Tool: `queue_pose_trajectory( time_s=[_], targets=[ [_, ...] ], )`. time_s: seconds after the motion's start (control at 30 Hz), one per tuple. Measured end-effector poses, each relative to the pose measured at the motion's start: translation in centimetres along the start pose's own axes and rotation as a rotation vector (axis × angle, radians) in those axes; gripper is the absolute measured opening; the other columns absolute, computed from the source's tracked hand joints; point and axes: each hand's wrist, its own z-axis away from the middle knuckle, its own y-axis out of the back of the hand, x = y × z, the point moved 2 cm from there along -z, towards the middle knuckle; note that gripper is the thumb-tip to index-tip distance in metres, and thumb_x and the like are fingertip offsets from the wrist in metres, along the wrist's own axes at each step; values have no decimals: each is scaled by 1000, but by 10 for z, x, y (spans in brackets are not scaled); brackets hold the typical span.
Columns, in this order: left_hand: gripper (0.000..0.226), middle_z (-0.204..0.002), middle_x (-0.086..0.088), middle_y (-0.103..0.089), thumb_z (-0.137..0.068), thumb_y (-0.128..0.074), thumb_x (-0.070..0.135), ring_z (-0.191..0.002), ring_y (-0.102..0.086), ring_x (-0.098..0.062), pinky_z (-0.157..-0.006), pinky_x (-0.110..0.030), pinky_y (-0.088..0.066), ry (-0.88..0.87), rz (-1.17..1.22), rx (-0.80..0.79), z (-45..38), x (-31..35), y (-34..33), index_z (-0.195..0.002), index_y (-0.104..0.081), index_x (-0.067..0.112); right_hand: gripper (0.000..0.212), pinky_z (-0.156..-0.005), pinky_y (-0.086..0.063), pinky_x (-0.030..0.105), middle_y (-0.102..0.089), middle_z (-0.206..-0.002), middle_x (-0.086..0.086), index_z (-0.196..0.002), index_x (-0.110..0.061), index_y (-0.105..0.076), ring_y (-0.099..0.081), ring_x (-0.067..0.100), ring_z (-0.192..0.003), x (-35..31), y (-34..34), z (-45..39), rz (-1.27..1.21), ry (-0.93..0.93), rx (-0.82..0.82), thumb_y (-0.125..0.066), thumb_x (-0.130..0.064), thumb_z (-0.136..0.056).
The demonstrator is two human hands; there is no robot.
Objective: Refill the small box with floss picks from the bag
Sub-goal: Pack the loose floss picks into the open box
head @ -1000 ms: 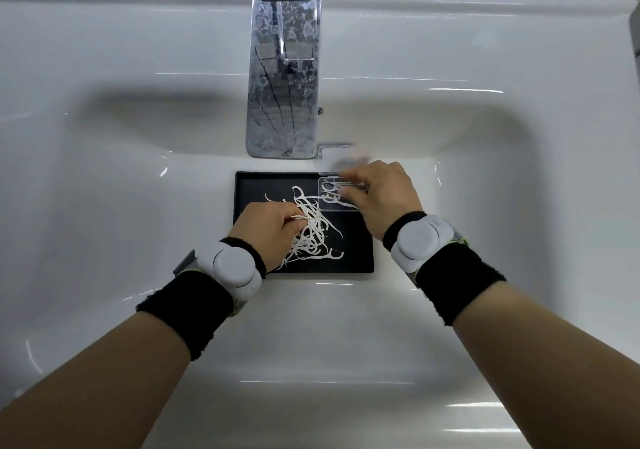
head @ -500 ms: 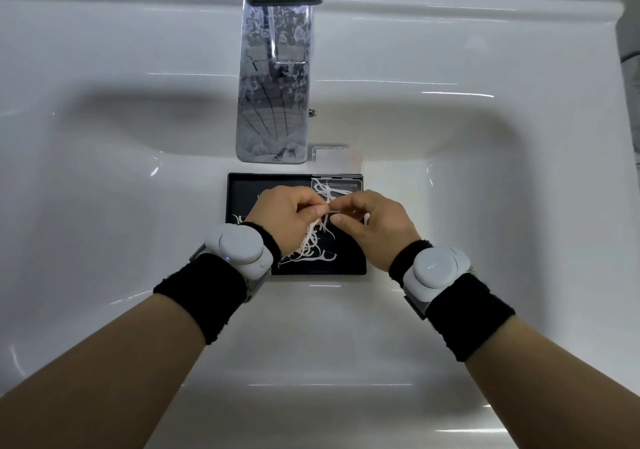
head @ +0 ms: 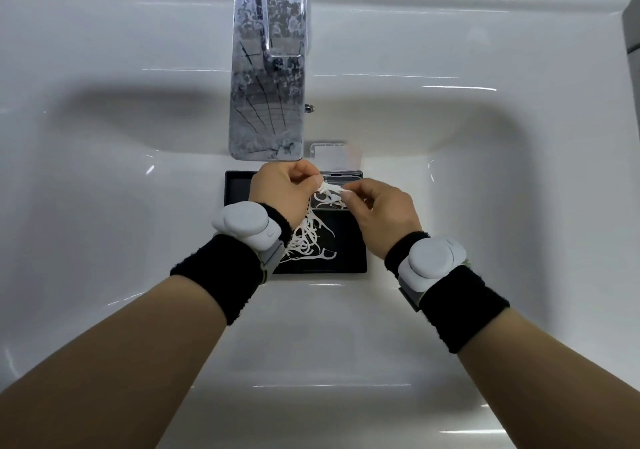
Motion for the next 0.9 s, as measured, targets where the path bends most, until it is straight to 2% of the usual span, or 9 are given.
queue_pose_trajectory(
  time_s=[0.1, 0.2, 0.33, 0.53, 0.63, 0.77, 0.9],
  targets=[
    [5, -78, 11, -65, -83, -70, 19, -76, -60, -9, -77, -20, -47, -39, -112, 1, -3, -5, -1, -85, -67, 23, 21, -81, -41, 21, -63, -98, -7, -109, -23, -69, -50, 7, -81, 0, 2, -10, 74, 30, 13, -61, -29, -91],
    [16, -90, 6, -62, -85, -68, 18, -79, -57, -11, -81, -22, -46, -100, -269, -25, -8, -11, -3, -101, -68, 21, 22, -89, -45, 27, -63, -106, -2, -112, -22, -69, -49, 8, -86, 4, 1, -13, 135, 60, 16, -60, -23, -91],
    [24, -97, 3, -56, -87, -65, 17, -86, -56, -15, -86, -27, -46, -188, -427, -86, -12, -16, -5, -110, -65, 22, 24, -85, -40, 20, -58, -108, 2, -112, -20, -67, -50, 10, -85, 8, -2, -13, 166, 80, -4, -59, -17, -90],
    [20, -96, 3, -50, -90, -60, 22, -95, -55, -22, -84, -38, -50, -285, -570, -135, -10, -12, -9, -109, -61, 25, 24, -82, -38, 18, -58, -107, 2, -113, -18, -66, -49, 10, -84, 9, -2, -14, 172, 88, -1, -60, -13, -90],
    [13, -104, 1, -51, -90, -57, 26, -98, -52, -23, -83, -39, -51, -269, -633, -165, -9, -13, -13, -100, -66, 23, 25, -78, -34, 13, -51, -104, -3, -115, -17, -65, -48, 9, -84, 9, -3, -14, 200, 99, -7, -59, -14, -91],
    [11, -96, 4, -45, -89, -59, 23, -90, -54, -22, -78, -32, -49, -222, -581, -159, -11, -14, -18, -86, -70, 22, 25, -81, -35, 14, -51, -110, 1, -117, -15, -65, -48, 8, -86, 13, -6, -13, 189, 76, 2, -58, -17, -92],
    [15, -94, 6, -43, -89, -57, 31, -92, -54, -21, -83, -37, -51, -215, -522, -113, -10, -14, -18, -96, -66, 22, 24, -78, -37, 19, -49, -104, -1, -113, -17, -66, -51, 12, -85, 16, -5, -12, 225, 44, 4, -58, -26, -93]
  ],
)
